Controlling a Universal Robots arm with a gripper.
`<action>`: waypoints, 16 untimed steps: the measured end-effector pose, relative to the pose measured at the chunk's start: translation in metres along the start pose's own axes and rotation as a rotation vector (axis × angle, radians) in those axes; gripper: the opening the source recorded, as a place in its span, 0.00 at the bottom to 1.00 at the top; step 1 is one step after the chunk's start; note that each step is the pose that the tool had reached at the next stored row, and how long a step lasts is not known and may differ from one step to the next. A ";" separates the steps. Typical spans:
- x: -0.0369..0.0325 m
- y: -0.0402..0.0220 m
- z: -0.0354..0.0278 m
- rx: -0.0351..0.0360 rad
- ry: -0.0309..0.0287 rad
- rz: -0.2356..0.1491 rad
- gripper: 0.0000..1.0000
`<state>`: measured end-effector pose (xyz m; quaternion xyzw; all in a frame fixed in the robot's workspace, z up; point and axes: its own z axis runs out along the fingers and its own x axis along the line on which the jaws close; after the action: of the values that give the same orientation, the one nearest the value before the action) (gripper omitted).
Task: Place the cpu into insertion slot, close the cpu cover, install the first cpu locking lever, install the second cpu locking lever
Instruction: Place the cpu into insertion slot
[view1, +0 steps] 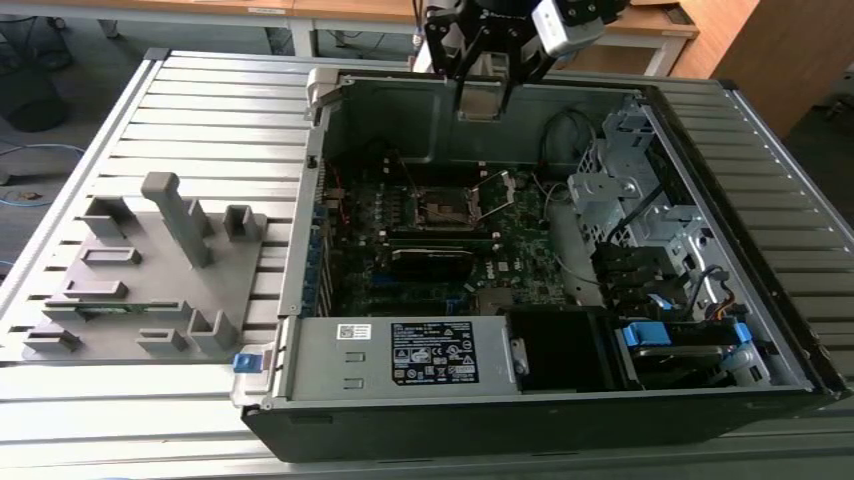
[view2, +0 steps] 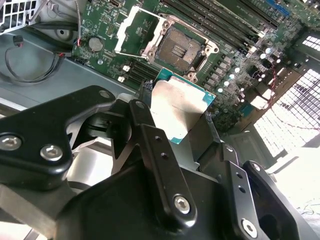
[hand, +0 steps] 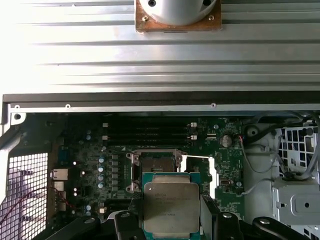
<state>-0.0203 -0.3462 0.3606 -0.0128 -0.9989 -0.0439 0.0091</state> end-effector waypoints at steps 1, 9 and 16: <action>0.0000 0.0000 0.0006 0.0000 0.0000 0.000 0.54; 0.0000 -0.0001 0.0017 0.0001 0.0001 0.000 0.54; -0.0001 -0.0004 0.0048 0.0003 0.0001 0.000 0.54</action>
<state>-0.0203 -0.3462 0.3559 -0.0128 -0.9989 -0.0438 0.0091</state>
